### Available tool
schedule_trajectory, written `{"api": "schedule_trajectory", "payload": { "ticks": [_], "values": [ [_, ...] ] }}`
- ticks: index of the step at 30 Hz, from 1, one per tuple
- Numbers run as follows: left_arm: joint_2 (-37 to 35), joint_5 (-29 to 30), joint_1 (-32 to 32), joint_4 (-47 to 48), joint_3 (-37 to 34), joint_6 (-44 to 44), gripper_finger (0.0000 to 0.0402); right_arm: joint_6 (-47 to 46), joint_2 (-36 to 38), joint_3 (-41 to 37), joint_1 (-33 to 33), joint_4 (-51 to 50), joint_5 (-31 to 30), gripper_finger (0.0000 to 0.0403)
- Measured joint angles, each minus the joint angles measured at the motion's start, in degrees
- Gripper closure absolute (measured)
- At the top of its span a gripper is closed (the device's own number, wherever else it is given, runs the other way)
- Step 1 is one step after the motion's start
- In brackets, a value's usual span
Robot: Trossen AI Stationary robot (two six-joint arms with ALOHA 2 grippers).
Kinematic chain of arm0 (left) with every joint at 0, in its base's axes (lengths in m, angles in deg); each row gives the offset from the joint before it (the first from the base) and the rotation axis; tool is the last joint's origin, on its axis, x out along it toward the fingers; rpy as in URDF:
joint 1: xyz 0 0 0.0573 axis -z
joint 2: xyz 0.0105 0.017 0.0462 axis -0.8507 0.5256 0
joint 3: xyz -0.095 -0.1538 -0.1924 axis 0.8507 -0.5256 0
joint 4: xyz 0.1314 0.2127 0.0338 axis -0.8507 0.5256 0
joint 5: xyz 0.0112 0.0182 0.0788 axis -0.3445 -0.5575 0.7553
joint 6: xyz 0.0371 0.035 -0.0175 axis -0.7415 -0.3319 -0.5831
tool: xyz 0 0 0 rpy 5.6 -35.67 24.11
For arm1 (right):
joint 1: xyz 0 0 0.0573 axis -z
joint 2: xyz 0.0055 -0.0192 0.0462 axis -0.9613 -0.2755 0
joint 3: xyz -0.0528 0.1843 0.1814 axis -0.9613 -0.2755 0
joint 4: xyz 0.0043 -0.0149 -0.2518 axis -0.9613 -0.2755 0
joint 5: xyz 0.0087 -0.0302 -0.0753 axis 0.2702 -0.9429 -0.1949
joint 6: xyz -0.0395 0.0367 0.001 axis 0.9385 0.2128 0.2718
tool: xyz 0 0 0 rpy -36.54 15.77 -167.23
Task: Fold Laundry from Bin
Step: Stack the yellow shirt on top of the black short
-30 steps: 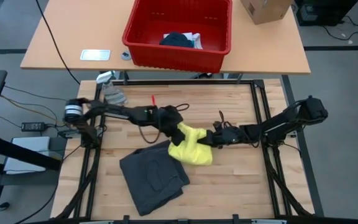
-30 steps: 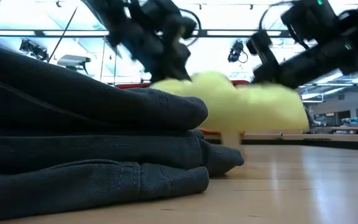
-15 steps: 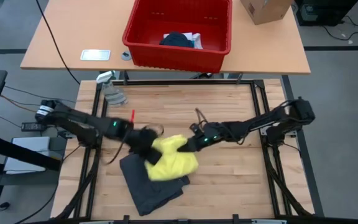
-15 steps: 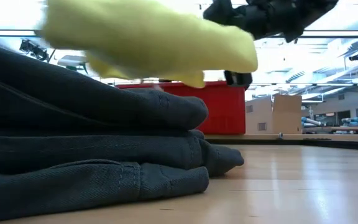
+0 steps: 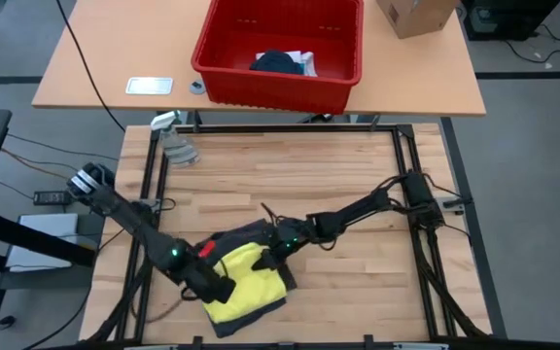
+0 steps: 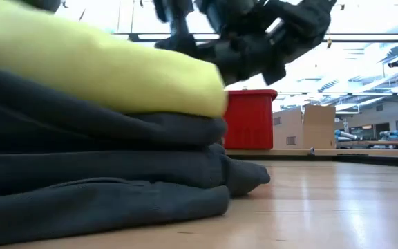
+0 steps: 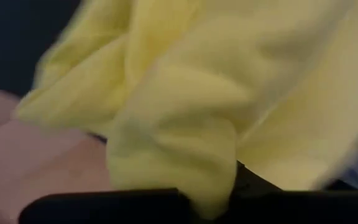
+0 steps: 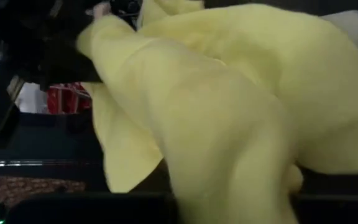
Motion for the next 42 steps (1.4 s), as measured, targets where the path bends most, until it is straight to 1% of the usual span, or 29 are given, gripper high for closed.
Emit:
{"api": "schedule_trajectory", "payload": {
  "ticks": [3,6,9,11,13,16,19,21,22,24,25,26,29,32,33,35,37,42],
  "values": [
    [2.5,-1.1,0.8,3.7,0.0,5.9,0.0347,0.4,-2.1,1.8,0.2,-0.4,0.1,0.0292],
    [2.5,-2.7,1.2,5.4,0.0,7.6,0.0309,0.5,-1.4,1.7,1.0,-1.8,2.4,0.0225],
    [0.7,-2.6,0.8,5.9,0.0,7.8,0.0269,2.2,1.9,1.2,2.2,-7.6,4.4,0.0176],
    [-1.2,-0.7,0.7,7.0,0.1,8.2,0.0246,4.9,5.1,1.2,3.0,-12.9,4.4,0.0159],
    [-2.7,1.7,0.8,7.9,0.7,8.3,0.0228,8.4,8.4,1.2,3.9,-18.0,2.9,0.0154],
    [-5.0,4.8,1.0,9.8,2.0,8.6,0.021,13.8,13.5,1.2,5.0,-25.5,-0.3,0.0157],
    [-6.1,7.7,0.9,13.7,4.3,8.6,0.0204,17.9,18.4,1.2,5.6,-32.8,-4.0,0.0163],
    [-6.2,11.0,0.8,14.6,5.6,8.8,0.0204,19.8,21.6,1.2,5.6,-37.3,-6.3,0.0165],
    [-6.2,13.6,0.7,12.7,6.2,8.5,0.0206,20.8,23.0,1.2,5.6,-39.5,-7.2,0.0165],
    [-5.5,19.0,0.5,5.6,6.5,5.9,0.0212,23.1,25.7,1.2,5.6,-43.5,-8.7,0.0165],
    [-4.2,20.9,-0.2,1.2,6.4,4.2,0.0216,24.1,27.1,1.2,5.7,-45.4,-9.3,0.0165],
    [-2.2,21.4,-1.1,-3.5,6.2,2.7,0.022,25.2,28.4,1.2,5.8,-47.4,-9.9,0.0165],
    [5.8,19.7,-3.5,-12.9,5.7,-1.0,0.023,27.4,31.5,1.2,6.4,-53.1,-12.4,0.0165],
    [11.8,16.0,-5.2,-20.0,5.7,-1.5,0.0234,28.8,34.1,1.2,7.0,-57.6,-15.4,0.0165],
    [13.4,14.8,-5.2,-21.0,5.8,-1.6,0.0234,29.1,34.8,1.2,7.3,-58.5,-15.7,0.0165],
    [15.9,12.4,-5.2,-20.2,5.8,-1.6,0.0235,30.1,35.7,1.2,7.8,-60.2,-15.7,0.0165],
    [16.9,9.4,-4.8,-17.1,5.8,-4.4,0.0235,31.1,36.3,1.2,8.0,-60.8,-15.6,0.0165],
    [16.4,3.0,-2.9,-6.9,5.9,-23.3,0.0242,33.2,37.0,1.2,8.3,-62.0,-15.4,0.0165]
  ]
}}
